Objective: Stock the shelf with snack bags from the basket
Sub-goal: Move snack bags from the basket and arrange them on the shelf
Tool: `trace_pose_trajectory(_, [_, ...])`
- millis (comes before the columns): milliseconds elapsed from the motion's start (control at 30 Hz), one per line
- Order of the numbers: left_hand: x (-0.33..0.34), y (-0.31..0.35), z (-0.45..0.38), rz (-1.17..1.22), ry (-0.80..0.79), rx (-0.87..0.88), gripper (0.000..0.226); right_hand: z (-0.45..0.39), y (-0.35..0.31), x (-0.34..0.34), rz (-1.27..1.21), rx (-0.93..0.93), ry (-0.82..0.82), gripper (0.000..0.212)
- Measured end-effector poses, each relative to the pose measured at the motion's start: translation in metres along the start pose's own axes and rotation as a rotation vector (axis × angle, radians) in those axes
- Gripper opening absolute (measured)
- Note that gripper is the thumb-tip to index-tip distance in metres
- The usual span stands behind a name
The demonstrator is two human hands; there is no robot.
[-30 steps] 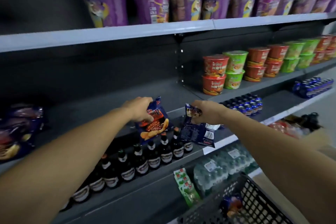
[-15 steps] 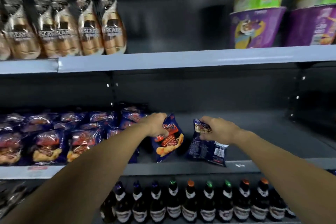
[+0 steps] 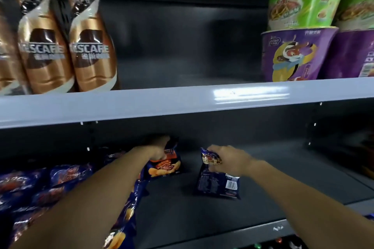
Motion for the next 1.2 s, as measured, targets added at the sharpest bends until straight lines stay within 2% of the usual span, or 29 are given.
trace_pose_trajectory(100, [0.008, -0.008, -0.013, -0.051, -0.007, 0.01, 0.071, -0.008, 0.01, 0.003, 0.013, 0.015, -0.012, 0.063])
trace_pose_trajectory(200, [0.008, -0.009, -0.017, -0.171, 0.056, 0.053, 0.065, -0.02, 0.011, 0.004, 0.003, 0.015, -0.017, 0.067])
trace_pose_trajectory(367, [0.008, -0.004, -0.01, -0.386, 0.174, 0.203, 0.072, -0.038, -0.009, 0.003, 0.008, -0.043, -0.028, 0.07])
trace_pose_trajectory(467, [-0.001, 0.002, 0.006, -0.352, 0.277, 0.286, 0.076, -0.049, -0.028, 0.002, -0.021, -0.087, -0.04, 0.075])
trace_pose_trajectory(567, [-0.008, 0.007, 0.026, -0.174, 0.309, 0.349, 0.046, -0.056, -0.048, -0.002, -0.054, -0.122, -0.045, 0.075])
trace_pose_trajectory(633, [-0.004, -0.001, 0.035, -0.013, 0.214, 0.245, 0.031, -0.058, -0.059, -0.005, -0.058, -0.143, -0.032, 0.076])
trace_pose_trajectory(700, [0.004, -0.008, 0.04, 0.135, 0.126, 0.128, 0.03, -0.058, -0.065, -0.007, -0.064, -0.155, -0.016, 0.077])
trace_pose_trajectory(833, [0.024, -0.017, 0.044, 0.564, -0.028, -0.102, 0.054, -0.051, -0.067, -0.011, -0.081, -0.165, 0.011, 0.077])
trace_pose_trajectory(967, [0.041, -0.01, 0.056, 0.838, -0.165, -0.274, 0.079, -0.045, -0.06, -0.012, -0.078, -0.158, 0.025, 0.075])
trace_pose_trajectory(1067, [0.048, -0.004, 0.06, 0.914, -0.195, -0.336, 0.078, -0.041, -0.054, -0.011, -0.082, -0.155, 0.034, 0.075])
trace_pose_trajectory(1200, [0.058, -0.006, 0.064, 0.846, -0.274, -0.419, 0.078, -0.036, -0.045, -0.011, -0.112, -0.149, 0.018, 0.077])
Point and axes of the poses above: each hand's wrist, its own z-axis away from the middle knuckle, its own x-axis out of the palm, y = z × x, the point moved 6 cm from there along -z, towards the middle knuckle, and after that the axes turned 14 degrees about z, right-handed, at the moved point
